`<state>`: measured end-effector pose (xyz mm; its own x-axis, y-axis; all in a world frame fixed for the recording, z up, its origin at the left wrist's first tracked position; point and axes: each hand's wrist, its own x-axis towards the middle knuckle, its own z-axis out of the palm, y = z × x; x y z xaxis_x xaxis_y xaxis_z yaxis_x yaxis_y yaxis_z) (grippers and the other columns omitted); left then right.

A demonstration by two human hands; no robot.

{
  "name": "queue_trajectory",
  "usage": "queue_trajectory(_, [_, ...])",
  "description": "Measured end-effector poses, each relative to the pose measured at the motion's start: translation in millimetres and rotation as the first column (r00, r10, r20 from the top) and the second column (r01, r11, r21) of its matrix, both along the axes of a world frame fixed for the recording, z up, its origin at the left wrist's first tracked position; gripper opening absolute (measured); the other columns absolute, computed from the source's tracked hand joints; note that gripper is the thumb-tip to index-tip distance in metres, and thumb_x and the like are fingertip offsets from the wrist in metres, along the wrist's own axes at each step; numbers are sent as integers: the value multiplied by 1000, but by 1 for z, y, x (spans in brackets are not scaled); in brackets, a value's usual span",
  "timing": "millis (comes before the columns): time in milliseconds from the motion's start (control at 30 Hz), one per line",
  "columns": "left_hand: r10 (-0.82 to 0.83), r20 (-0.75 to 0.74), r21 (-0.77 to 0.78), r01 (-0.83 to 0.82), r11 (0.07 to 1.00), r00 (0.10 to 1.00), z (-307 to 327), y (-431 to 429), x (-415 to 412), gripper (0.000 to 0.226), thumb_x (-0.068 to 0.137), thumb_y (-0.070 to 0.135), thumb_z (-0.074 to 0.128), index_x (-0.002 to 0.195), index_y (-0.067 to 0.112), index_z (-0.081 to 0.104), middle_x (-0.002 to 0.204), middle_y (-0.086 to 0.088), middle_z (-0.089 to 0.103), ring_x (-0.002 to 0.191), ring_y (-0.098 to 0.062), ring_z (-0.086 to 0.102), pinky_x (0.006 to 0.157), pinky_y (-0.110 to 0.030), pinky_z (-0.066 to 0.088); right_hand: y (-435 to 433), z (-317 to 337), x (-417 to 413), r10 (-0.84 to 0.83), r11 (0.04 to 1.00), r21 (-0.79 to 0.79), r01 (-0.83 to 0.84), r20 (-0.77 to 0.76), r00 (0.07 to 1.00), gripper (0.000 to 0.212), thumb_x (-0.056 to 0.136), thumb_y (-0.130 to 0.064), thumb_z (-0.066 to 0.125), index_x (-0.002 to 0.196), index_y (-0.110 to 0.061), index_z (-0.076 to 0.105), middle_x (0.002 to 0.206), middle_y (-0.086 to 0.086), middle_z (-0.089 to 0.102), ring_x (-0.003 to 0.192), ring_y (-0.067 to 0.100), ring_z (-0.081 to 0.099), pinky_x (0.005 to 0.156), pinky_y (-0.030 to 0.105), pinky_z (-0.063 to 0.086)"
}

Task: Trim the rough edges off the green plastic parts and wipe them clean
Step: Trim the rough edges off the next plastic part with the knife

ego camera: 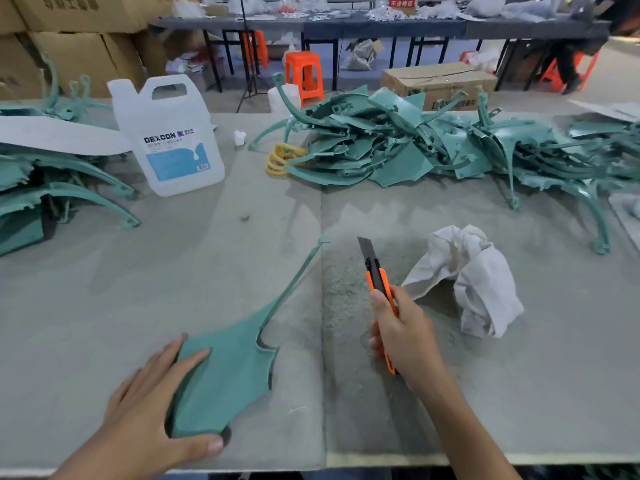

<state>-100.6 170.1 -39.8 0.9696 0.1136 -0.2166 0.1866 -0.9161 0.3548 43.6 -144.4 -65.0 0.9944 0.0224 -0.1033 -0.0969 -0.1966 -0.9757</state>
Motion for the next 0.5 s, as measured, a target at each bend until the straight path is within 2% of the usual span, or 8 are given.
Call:
queue_trajectory(167, [-103,-108,190,122,974,989,7,-14,-8,140,46,103,43,137,41,-44,149,16,-46,150,-8,-20,118,-26,2,2,-1,-1,-24,999,31,24,-10,1000,21,102,-40,55,89,-25,61,58,-2,56,49,16,56,47,31,51])
queue_trajectory(233, [-115,-86,241,132,962,990,10,-28,-13,137,53,99,43,138,37,-44,154,10,-39,153,-13,-10,116,-27,8,1,0,0,-24,999,36,24,-11,1000,22,102,-40,55,86,-26,60,58,-3,56,49,16,56,48,32,52])
queue_trajectory(267, [-119,-52,230,127,965,992,16,-36,-15,133,56,95,43,148,36,-32,161,6,-24,153,-17,6,114,-30,16,1,1,-1,-21,999,35,21,-12,1000,22,102,-41,55,87,-26,60,59,-3,56,50,16,56,48,31,52])
queue_trajectory(300, [-155,-29,235,157,959,987,22,-42,-15,124,59,89,44,159,33,-5,165,0,5,147,-23,31,108,-32,27,1,1,-1,-18,999,34,18,-12,1000,21,102,-41,54,88,-27,61,59,-3,57,50,16,56,48,31,51])
queue_trajectory(333, [-172,-24,232,172,957,985,24,-48,-19,103,66,80,45,156,31,31,157,-7,37,131,-27,54,99,-30,33,0,1,-1,-16,999,34,16,-12,1000,21,102,-41,54,89,-27,61,59,-3,57,50,16,57,48,31,51])
queue_trajectory(367, [-190,64,182,176,967,980,25,-49,-25,77,75,68,44,141,28,52,142,-10,58,118,-27,65,93,-27,32,0,2,-2,-14,999,35,14,-11,1000,21,102,-41,55,88,-26,61,59,-3,57,50,16,57,48,30,52])
queue_trajectory(433, [-181,168,148,157,976,969,22,-50,-34,51,92,46,35,128,23,63,138,2,62,129,-10,53,101,-22,23,0,2,-3,-9,1000,30,9,-8,1000,22,103,-40,55,86,-27,60,60,-3,58,50,15,58,48,29,52])
queue_trajectory(500, [-188,133,126,171,977,973,13,-51,-34,59,90,46,38,126,9,68,151,19,43,141,9,22,111,-22,14,-1,3,-3,-3,1000,14,3,-7,1000,22,103,-39,54,86,-28,60,60,-3,59,50,15,59,48,29,51])
